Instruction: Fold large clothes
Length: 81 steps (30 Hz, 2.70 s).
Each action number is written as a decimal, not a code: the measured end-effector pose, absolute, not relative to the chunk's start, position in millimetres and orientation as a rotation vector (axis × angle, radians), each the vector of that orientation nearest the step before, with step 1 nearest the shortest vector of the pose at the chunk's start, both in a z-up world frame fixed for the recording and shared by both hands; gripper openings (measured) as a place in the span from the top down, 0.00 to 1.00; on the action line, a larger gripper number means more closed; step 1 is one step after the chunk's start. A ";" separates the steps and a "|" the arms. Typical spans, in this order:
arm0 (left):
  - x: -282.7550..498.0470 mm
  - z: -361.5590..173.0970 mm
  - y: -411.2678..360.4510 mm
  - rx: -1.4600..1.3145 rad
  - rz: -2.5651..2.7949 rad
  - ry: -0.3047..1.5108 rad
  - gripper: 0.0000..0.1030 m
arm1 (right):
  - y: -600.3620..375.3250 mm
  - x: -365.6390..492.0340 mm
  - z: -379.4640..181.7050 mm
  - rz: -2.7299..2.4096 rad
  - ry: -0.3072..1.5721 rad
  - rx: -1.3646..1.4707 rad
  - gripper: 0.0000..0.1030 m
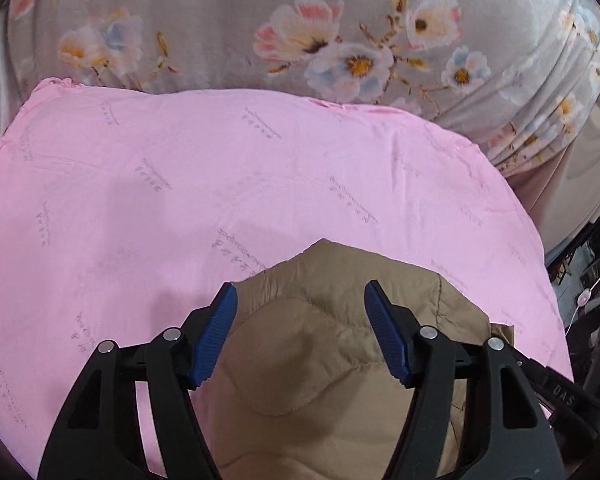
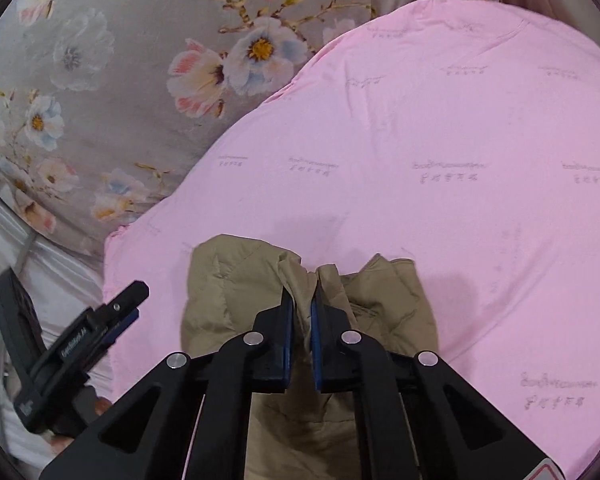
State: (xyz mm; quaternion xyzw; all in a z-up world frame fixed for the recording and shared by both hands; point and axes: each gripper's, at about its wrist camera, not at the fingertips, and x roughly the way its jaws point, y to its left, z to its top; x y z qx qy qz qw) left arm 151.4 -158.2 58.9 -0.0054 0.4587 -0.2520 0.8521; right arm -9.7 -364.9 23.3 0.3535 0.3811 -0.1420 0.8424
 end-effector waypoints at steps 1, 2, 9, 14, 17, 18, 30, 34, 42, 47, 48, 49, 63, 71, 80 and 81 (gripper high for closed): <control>151.0 50.6 -167.7 0.005 -0.540 0.984 0.41 | -365.4 -12.7 13.4 -0.314 0.819 0.733 0.93; 150.0 39.7 -178.9 0.024 -0.542 1.005 0.42 | -367.4 -14.4 3.8 -0.315 0.831 0.737 0.93; 147.1 -4.3 -197.7 0.060 -0.491 1.012 0.40 | -373.4 -9.3 -38.6 -0.309 0.858 0.713 0.92; 143.6 -18.3 -204.3 0.098 -0.456 0.970 0.36 | -369.4 -3.3 -56.7 -0.311 0.866 0.664 0.91; 143.4 -25.0 -210.0 0.124 -0.442 0.950 0.35 | -368.2 0.0 -66.1 -0.316 0.867 0.635 0.91; 142.6 -27.3 -211.7 0.134 -0.437 0.943 0.35 | -368.7 0.2 -68.1 -0.316 0.865 0.631 0.91; 134.5 -43.0 -223.1 0.183 -0.389 0.857 0.32 | -368.7 -0.6 -87.4 -0.311 0.786 0.607 0.91; 132.0 -45.1 -225.3 0.198 -0.377 0.838 0.32 | -367.7 -0.8 -90.7 -0.314 0.771 0.600 0.91; 130.1 -48.0 -230.2 0.223 -0.358 0.820 0.32 | -367.2 -2.7 -94.5 -0.310 0.759 0.603 0.91; 129.1 -49.3 -232.9 0.240 -0.349 0.819 0.32 | -366.5 -2.7 -95.5 -0.307 0.751 0.607 0.91; 129.0 -49.5 -233.6 0.243 -0.346 0.818 0.32 | -367.1 -2.8 -95.7 -0.305 0.749 0.609 0.91; 129.3 -49.4 -234.0 0.247 -0.344 0.819 0.32 | -368.0 -2.0 -95.8 -0.304 0.748 0.610 0.91; 85.5 -4.1 -177.6 0.138 -0.379 0.831 0.25 | -360.1 -74.6 -56.6 -0.256 0.690 0.596 0.78; 45.0 -10.2 -152.4 0.139 -0.373 0.820 0.20 | -333.9 -91.9 -64.9 -0.280 0.760 0.454 0.80; 40.9 -28.4 -156.1 0.177 -0.334 0.748 0.12 | -334.3 -86.8 -80.4 -0.267 0.772 0.457 0.80; 40.8 -29.2 -157.0 0.178 -0.332 0.746 0.11 | -334.6 -86.4 -81.5 -0.265 0.772 0.458 0.80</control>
